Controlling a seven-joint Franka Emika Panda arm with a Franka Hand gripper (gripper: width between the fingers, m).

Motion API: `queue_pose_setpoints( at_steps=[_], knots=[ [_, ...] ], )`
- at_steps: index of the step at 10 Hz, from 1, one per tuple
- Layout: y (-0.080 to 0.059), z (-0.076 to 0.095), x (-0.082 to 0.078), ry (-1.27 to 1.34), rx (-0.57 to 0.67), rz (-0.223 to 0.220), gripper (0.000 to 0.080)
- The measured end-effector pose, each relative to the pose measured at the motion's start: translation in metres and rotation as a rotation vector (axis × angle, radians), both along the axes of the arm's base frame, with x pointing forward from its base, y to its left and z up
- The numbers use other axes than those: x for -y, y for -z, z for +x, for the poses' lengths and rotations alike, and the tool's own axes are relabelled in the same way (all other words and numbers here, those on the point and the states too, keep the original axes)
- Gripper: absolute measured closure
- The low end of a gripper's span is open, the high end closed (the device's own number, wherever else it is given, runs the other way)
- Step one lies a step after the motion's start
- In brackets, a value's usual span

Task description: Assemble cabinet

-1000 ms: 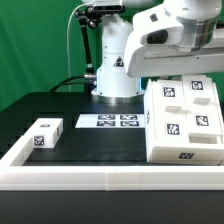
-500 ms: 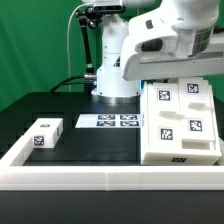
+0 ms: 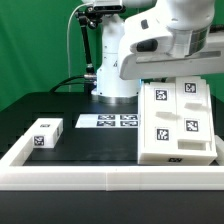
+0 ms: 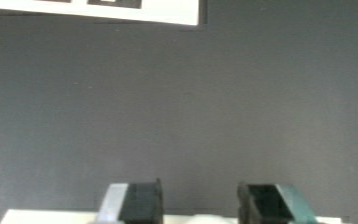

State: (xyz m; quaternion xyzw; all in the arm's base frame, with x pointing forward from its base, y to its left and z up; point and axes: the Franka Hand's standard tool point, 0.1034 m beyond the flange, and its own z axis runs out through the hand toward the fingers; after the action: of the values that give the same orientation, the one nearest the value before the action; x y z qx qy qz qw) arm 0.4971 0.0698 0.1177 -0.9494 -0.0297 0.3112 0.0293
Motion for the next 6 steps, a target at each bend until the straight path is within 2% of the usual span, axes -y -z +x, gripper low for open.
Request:
queue_pose_setpoints(
  at_steps=[1,4,6],
  knots=[
    [-0.005,-0.007,0.001,0.008,-0.056,0.002,0.0592],
    [-0.028,-0.01,-0.003,0.011,-0.143,0.003,0.0591],
    [-0.025,-0.007,-0.002,0.016,-0.153,0.004,0.0591]
  ],
)
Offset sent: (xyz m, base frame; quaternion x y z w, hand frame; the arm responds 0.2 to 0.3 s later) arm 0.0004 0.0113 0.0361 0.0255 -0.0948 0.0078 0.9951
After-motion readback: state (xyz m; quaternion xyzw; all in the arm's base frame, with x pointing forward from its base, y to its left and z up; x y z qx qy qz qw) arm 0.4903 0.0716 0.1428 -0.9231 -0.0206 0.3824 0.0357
